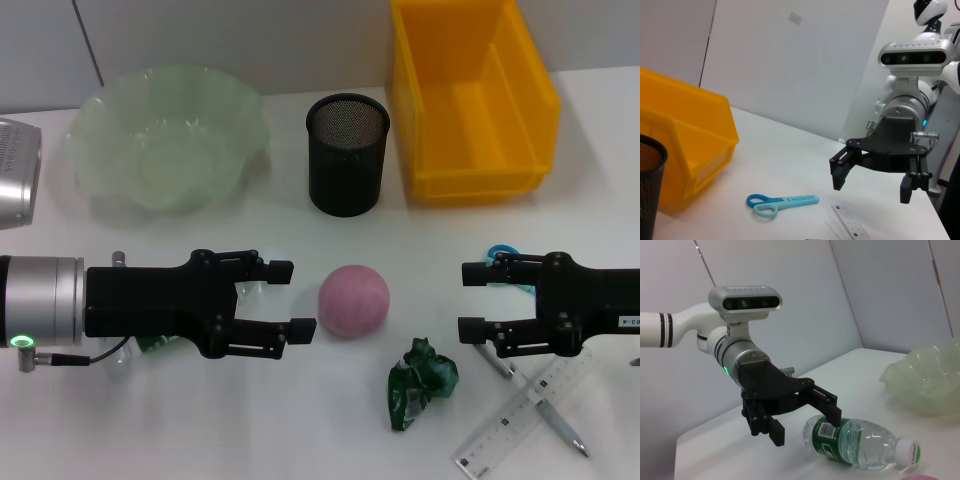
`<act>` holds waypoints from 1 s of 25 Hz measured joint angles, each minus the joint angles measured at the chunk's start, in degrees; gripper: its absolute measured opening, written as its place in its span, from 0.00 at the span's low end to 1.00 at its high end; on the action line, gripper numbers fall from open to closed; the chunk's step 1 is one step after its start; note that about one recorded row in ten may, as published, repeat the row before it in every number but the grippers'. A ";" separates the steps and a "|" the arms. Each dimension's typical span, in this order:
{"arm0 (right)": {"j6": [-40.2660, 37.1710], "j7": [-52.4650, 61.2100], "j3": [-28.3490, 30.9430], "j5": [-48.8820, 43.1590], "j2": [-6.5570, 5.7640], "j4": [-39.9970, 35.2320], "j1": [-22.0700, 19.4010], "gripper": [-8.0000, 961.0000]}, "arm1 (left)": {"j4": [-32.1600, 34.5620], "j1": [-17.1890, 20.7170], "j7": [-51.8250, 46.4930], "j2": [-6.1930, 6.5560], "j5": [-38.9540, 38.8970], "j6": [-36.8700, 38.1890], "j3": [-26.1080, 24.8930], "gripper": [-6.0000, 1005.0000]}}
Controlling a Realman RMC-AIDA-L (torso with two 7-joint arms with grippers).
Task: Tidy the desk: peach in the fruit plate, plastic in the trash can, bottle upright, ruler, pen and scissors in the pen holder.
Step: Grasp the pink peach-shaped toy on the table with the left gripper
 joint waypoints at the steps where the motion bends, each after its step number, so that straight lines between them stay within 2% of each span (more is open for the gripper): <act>1: 0.05 0.01 -0.02 0.00 0.01 0.00 -0.01 0.86 | 0.00 0.00 -0.02 0.00 0.00 -0.06 0.00 0.83; 19: 0.44 0.03 0.02 0.00 0.10 0.37 -0.13 0.86 | 0.60 0.02 -0.01 0.00 -0.06 0.02 -0.58 0.80; 25: 1.33 0.09 0.18 0.01 -0.02 1.76 -0.20 0.86 | 3.00 -2.04 0.71 -0.01 0.45 -0.34 -0.99 0.79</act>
